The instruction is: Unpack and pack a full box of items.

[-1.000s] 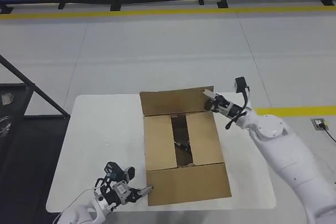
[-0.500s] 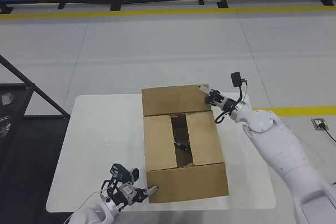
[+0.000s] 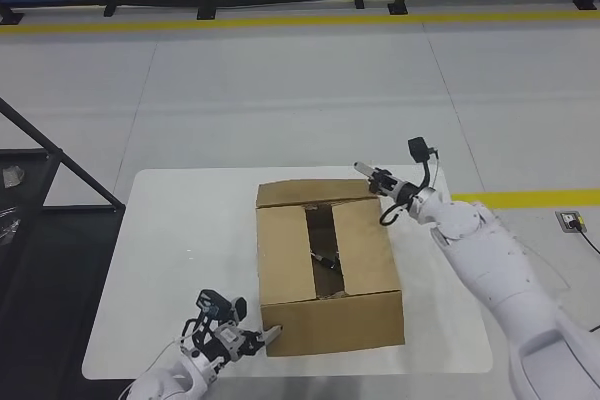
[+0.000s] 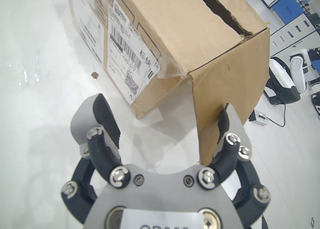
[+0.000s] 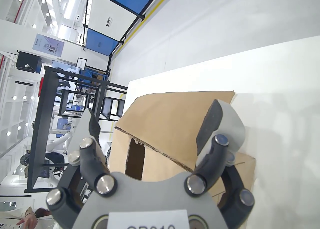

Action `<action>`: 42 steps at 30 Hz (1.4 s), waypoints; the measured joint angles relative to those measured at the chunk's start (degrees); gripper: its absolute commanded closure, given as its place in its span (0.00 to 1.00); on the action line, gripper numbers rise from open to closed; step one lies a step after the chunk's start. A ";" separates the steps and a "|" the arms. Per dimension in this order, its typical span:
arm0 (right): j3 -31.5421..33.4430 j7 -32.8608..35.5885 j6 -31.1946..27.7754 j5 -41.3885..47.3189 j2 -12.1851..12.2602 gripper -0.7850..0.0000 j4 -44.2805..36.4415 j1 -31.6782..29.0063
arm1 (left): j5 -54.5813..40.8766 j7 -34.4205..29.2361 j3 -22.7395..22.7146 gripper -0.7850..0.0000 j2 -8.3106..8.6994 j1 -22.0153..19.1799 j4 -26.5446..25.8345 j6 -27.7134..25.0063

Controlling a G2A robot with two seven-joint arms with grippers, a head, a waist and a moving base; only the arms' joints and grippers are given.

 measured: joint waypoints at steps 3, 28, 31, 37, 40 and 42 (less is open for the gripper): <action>0.56 2.72 -1.08 0.67 -0.27 0.00 1.23 0.27 | -0.21 0.00 -0.51 0.00 0.01 -0.12 -0.10 0.48; 10.01 20.37 -8.80 8.63 3.43 0.00 -11.85 -5.12 | -15.38 5.12 -12.43 0.00 0.72 3.23 -3.15 -0.90; 10.29 23.50 -4.67 7.55 4.06 0.00 -15.67 -6.31 | -20.38 7.69 -14.25 0.00 0.43 3.52 -2.51 2.72; 10.27 23.02 -5.40 7.56 4.05 0.00 -15.32 -6.26 | -29.81 9.33 -16.68 0.00 0.06 4.04 -1.34 6.70; 10.27 23.04 -5.37 7.56 4.05 0.00 -15.33 -6.26 | -29.34 9.30 -16.62 0.00 0.07 4.02 -1.37 6.61; 10.26 23.23 -5.63 7.85 4.03 0.00 -15.86 -6.67 | -29.34 9.30 -16.62 0.00 0.07 4.02 -1.37 6.60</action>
